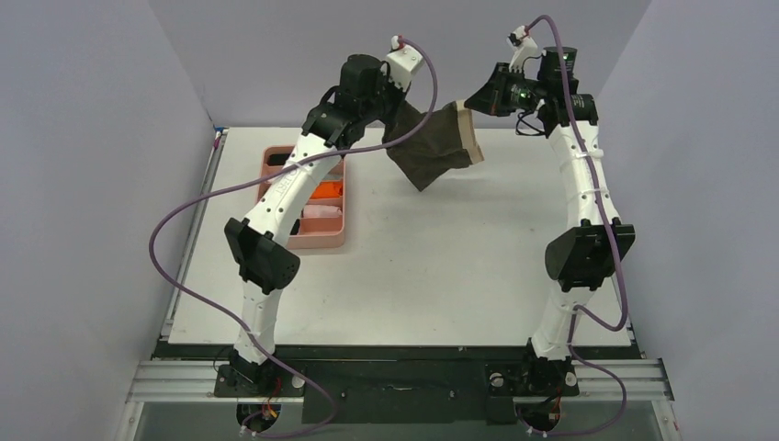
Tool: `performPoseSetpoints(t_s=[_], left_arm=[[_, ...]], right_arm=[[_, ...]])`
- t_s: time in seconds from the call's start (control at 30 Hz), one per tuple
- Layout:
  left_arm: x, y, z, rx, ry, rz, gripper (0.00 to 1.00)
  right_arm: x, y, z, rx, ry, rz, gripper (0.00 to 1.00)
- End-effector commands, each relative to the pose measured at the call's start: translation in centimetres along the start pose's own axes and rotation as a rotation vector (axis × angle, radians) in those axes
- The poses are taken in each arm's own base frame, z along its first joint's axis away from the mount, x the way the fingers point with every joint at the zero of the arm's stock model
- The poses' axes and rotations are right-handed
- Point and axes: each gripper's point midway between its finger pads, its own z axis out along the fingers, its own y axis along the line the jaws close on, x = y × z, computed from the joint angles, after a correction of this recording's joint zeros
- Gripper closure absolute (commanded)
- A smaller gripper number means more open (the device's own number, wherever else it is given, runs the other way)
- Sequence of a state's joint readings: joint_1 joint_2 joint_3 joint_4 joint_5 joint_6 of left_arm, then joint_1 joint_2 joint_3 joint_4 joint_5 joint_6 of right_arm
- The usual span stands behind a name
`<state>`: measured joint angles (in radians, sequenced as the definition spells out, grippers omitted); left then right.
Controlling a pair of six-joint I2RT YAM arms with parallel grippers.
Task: Roll the underwear
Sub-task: Flatten out the underwear at the center of the board.
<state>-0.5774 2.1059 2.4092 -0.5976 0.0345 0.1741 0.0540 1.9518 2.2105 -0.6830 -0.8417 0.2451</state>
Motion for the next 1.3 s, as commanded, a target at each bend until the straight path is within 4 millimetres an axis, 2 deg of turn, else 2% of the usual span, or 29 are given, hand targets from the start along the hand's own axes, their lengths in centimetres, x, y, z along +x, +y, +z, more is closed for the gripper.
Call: performPoseSetpoints(t_s=[0.0,0.03,0.07,0.1,0.13,0.17,0.2,0.23,0.27,0.3,0.33,0.37,0.4,0.43,0.47,0.53,0.67,0.77,0.8,0.9,1.1,1.2,1.27], left_arm=[[-4.3,-0.3,-2.1,0.016,-0.11,0.035,1.0],[-4.1,-0.8,-2.2,0.033,-0.109,0.038,1.0],[-3.3,-2.1,-2.3,0.076,-0.09,0.046,1.0],[-3.0,-2.9,-2.4,0.1,-0.085,0.049,1.0],[-1.8,-4.6,-2.7,0.149,-0.057,0.059,1.0],[-1.3,-5.5,-2.9,0.171,-0.048,0.063,1.0],[0.5,-7.6,-3.5,0.222,-0.009,0.067,1.0],[1.4,-8.7,-3.6,0.246,0.002,0.07,1.0],[3.7,-10.9,-4.4,0.291,0.045,0.08,1.0],[4.5,-12.0,-4.7,0.308,0.049,0.088,1.0],[7.6,-14.2,-5.5,0.346,0.107,0.107,1.0],[8.3,-15.1,-5.8,0.359,0.106,0.116,1.0],[11.0,-17.0,-6.6,0.393,0.154,0.133,1.0],[11.9,-17.6,-6.8,0.4,0.16,0.141,1.0],[13.9,-19.0,-7.6,0.429,0.199,0.151,1.0],[16.2,-20.6,-8.4,0.464,0.241,0.161,1.0],[19.7,-22.6,-9.5,0.515,0.306,0.165,1.0],[22.6,-24.2,-10.3,0.552,0.363,0.178,1.0],[23.0,-24.6,-10.4,0.562,0.367,0.179,1.0],[25.0,-26.4,-11.2,0.61,0.407,0.183,1.0],[26.8,-29.7,-12.8,0.698,0.449,0.165,1.0],[27.6,-30.8,-13.5,0.734,0.472,0.168,1.0],[28.1,-31.5,-14.0,0.757,0.489,0.171,0.94]], right_arm=[[-2.5,1.6,-1.0,-0.031,-0.079,-0.081,1.0],[-1.3,1.0,-0.8,-0.027,-0.055,-0.08,1.0],[-1.0,1.3,-1.2,-0.027,-0.054,-0.091,1.0],[0.1,1.2,-1.5,-0.022,-0.035,-0.101,1.0],[0.9,1.1,-1.6,-0.021,-0.021,-0.103,1.0],[2.3,1.0,-1.8,-0.02,0.003,-0.109,1.0],[3.2,0.9,-1.9,-0.018,0.018,-0.107,1.0],[5.2,0.5,-2.1,-0.013,0.053,-0.103,1.0],[6.3,0.4,-2.2,-0.012,0.072,-0.102,1.0],[8.7,-0.1,-2.4,-0.003,0.119,-0.098,1.0],[11.6,-0.8,-2.3,0.001,0.175,-0.059,1.0],[12.9,-1.0,-2.6,0.005,0.204,-0.088,1.0],[15.7,-1.6,-2.7,0.008,0.26,-0.059,1.0],[17.1,-1.8,-3.1,0.01,0.293,-0.07,1.0],[19.6,-2.2,-3.2,0.01,0.345,-0.038,1.0],[22.9,-2.5,-3.9,0.008,0.424,-0.025,1.0],[27.9,-3.0,-5.7,0.023,0.546,-0.018,1.0],[30.4,-3.4,-6.9,0.038,0.608,-0.013,1.0],[31.4,-3.6,-7.5,0.045,0.641,-0.014,1.0],[32.6,-3.8,-8.7,0.058,0.689,-0.023,1.0],[35.0,-3.9,-11.4,0.068,0.824,-0.061,0.96],[36.3,-3.5,-12.8,0.046,0.894,-0.073,0.88],[36.8,-3.3,-13.5,0.041,0.928,-0.081,0.82]])
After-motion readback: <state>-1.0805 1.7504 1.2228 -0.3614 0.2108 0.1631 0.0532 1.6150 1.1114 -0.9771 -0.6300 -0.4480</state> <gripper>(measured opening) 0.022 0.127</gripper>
